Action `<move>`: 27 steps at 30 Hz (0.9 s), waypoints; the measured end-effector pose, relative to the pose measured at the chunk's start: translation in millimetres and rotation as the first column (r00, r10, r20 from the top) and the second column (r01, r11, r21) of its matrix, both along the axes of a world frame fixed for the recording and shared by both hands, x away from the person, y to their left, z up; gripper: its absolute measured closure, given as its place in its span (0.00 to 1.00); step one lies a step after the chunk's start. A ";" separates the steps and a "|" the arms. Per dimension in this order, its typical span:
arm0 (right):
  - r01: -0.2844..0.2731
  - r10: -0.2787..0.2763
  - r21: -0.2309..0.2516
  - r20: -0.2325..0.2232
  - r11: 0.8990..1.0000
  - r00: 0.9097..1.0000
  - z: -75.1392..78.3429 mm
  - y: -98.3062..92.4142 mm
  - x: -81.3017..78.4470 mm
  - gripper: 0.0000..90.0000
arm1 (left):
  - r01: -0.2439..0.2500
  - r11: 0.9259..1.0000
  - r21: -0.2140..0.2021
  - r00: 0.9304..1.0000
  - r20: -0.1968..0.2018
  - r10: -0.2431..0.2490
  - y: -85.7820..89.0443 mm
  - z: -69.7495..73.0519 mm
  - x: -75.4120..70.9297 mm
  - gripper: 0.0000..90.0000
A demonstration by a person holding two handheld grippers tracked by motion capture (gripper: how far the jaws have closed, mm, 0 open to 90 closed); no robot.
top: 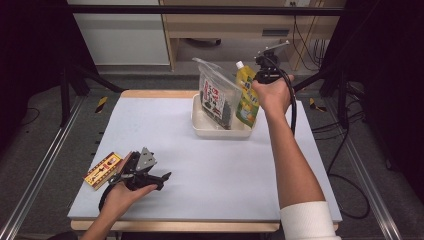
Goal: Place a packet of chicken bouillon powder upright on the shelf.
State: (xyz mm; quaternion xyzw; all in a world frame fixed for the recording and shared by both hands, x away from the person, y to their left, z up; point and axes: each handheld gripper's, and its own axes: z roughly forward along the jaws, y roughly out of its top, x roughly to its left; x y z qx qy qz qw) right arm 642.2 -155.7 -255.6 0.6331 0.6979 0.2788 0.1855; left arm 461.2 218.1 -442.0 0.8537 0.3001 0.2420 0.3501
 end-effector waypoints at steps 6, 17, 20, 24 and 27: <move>-0.007 0.007 0.007 -0.003 1.000 1.000 0.5 8.9 3.5 1.00 | 0.003 1.000 0.001 1.000 0.001 -0.003 -0.6 0.2 -0.4 0.11; -0.017 0.017 0.052 -0.005 0.999 1.000 -2.3 22.3 5.7 1.00 | 0.006 1.000 -0.002 1.000 0.001 -0.006 -0.2 0.6 -0.1 0.11; -0.015 0.014 0.069 0.007 0.998 1.000 -6.7 22.2 6.3 1.00 | 0.006 1.000 -0.001 1.000 0.002 -0.006 -0.7 0.6 -0.1 0.11; -0.006 0.004 0.084 0.023 0.996 1.000 -10.0 22.3 7.3 1.00 | 0.011 1.000 0.002 1.000 -0.002 -0.011 -1.4 0.1 -0.2 0.11; -0.005 0.001 0.087 0.042 0.996 0.999 -12.5 21.3 8.2 1.00 | 0.013 1.000 0.004 1.000 -0.003 -0.013 -1.6 -0.1 -0.1 0.11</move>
